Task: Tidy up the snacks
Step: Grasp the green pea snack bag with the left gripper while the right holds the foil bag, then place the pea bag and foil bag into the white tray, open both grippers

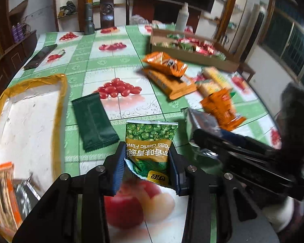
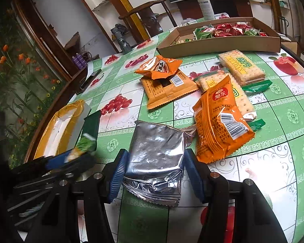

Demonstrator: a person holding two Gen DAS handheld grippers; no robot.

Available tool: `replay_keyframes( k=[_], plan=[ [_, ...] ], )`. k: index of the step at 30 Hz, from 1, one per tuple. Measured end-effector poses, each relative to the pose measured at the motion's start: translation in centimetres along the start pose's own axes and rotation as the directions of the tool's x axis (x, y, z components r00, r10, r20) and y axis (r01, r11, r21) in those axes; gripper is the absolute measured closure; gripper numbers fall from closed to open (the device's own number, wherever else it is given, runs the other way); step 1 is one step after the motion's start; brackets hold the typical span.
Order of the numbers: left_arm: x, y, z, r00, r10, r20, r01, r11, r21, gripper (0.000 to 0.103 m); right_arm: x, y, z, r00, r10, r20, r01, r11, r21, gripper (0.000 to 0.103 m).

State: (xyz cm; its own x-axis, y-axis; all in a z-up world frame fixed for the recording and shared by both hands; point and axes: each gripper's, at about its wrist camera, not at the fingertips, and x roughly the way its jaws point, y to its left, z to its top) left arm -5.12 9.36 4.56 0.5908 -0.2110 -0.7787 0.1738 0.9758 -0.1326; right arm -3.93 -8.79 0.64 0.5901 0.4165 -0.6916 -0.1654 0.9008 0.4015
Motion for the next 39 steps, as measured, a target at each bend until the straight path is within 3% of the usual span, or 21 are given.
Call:
replay_keyframes(
  k=[6,11,14,18,22,31,39],
  plan=[
    [-4.3,3.0,-1.4,0.997,0.011,0.073,-0.005,0.997,-0.078,0.067,-0.7,0.4,0.0,0.999,0.015,0.039,-0.014,1.000,-0.014,0.044],
    [-8.0,8.1,-1.8,0.986,0.109,0.126,-0.090,0.984,-0.154,0.067,-2.5,2.1,-0.1,0.994,0.028,0.102,-0.020,0.997,-0.077,0.044],
    [-8.8,12.1,-1.8,0.978,0.165,0.128,-0.133,0.964,-0.232,0.067,-3.8,4.8,0.1,0.993,0.076,0.094,-0.063,0.990,-0.127,0.045],
    [-8.2,16.8,-1.8,0.977,0.182,0.111,-0.136,0.932,-0.336,0.067,-4.1,9.9,1.1,0.982,0.185,0.024,-0.177,0.964,-0.199,0.045],
    [-6.9,20.0,-2.0,0.979,0.183,0.086,-0.134,0.906,-0.401,0.067,-0.9,15.1,2.0,0.961,0.255,-0.109,-0.274,0.937,-0.219,0.045],
    [-3.6,23.9,-2.2,0.988,0.150,0.031,-0.119,0.877,-0.466,0.067,6.6,23.2,0.8,0.943,0.233,-0.240,-0.298,0.910,-0.289,0.045],
    [-3.2,24.7,-2.0,0.990,0.142,0.018,-0.116,0.870,-0.480,0.066,10.9,24.5,0.4,0.939,0.190,-0.285,-0.274,0.917,-0.291,0.045]
  ],
)
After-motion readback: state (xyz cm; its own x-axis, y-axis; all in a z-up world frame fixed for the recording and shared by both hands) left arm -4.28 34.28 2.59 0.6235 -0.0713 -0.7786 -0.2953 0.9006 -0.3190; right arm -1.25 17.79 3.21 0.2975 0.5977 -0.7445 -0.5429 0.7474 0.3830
